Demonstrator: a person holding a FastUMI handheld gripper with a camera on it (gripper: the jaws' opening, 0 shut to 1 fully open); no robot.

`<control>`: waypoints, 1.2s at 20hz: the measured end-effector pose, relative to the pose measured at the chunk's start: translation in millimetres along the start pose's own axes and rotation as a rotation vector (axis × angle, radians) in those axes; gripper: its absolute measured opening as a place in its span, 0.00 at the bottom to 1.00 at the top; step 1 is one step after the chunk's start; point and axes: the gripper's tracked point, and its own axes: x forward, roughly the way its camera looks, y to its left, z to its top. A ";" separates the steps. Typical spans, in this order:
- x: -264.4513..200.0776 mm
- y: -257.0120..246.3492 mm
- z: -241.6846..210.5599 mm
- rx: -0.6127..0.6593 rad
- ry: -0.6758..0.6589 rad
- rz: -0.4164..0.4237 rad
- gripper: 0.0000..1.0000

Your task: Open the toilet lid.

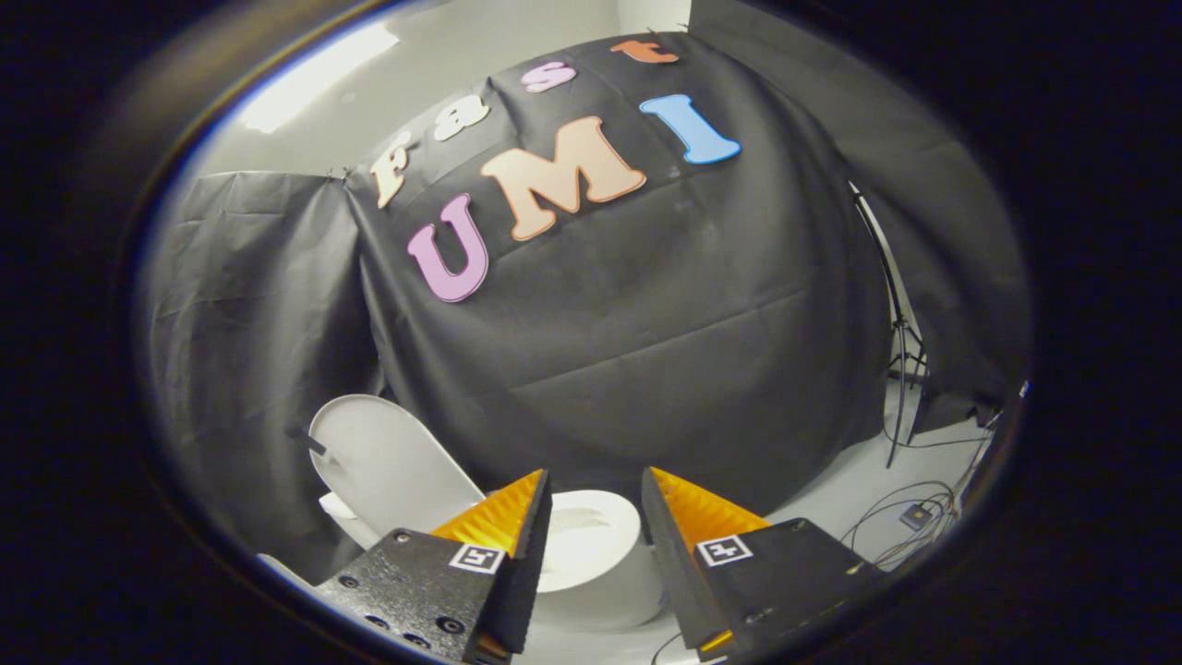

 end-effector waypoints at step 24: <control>-69.4 -59.9 18.9 -0.251 0.104 -0.192 0.61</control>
